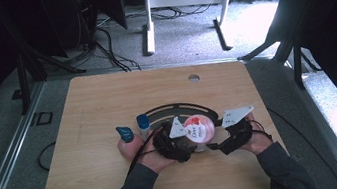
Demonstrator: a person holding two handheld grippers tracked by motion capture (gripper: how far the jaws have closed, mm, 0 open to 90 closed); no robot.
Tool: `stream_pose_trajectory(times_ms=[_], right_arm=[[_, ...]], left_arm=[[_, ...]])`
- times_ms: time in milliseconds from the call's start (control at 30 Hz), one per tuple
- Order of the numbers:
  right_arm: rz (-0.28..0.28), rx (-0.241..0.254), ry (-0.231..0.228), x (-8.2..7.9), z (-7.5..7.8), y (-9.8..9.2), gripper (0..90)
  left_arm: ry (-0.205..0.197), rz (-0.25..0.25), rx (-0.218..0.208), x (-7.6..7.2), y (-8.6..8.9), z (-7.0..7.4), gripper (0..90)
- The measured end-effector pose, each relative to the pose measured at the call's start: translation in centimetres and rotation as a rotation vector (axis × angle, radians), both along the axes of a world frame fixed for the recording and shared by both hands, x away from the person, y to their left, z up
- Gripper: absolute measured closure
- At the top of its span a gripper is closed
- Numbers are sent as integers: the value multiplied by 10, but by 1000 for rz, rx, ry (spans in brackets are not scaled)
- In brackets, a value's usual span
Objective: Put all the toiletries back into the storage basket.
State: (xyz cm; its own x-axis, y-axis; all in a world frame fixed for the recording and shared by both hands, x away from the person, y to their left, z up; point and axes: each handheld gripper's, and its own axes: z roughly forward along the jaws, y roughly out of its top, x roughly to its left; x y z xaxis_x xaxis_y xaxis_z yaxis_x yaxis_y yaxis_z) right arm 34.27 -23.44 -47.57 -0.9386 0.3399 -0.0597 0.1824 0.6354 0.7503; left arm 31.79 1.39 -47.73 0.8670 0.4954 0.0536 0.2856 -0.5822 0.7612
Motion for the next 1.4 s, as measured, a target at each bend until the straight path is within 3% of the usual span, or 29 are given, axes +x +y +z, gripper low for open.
stream_pose_trajectory(times_ms=[1400], right_arm=[[-51, -22, 31, 37, 1, -5, 184]], left_arm=[[-2, 61, -6, 34, -14, -2, 253]])
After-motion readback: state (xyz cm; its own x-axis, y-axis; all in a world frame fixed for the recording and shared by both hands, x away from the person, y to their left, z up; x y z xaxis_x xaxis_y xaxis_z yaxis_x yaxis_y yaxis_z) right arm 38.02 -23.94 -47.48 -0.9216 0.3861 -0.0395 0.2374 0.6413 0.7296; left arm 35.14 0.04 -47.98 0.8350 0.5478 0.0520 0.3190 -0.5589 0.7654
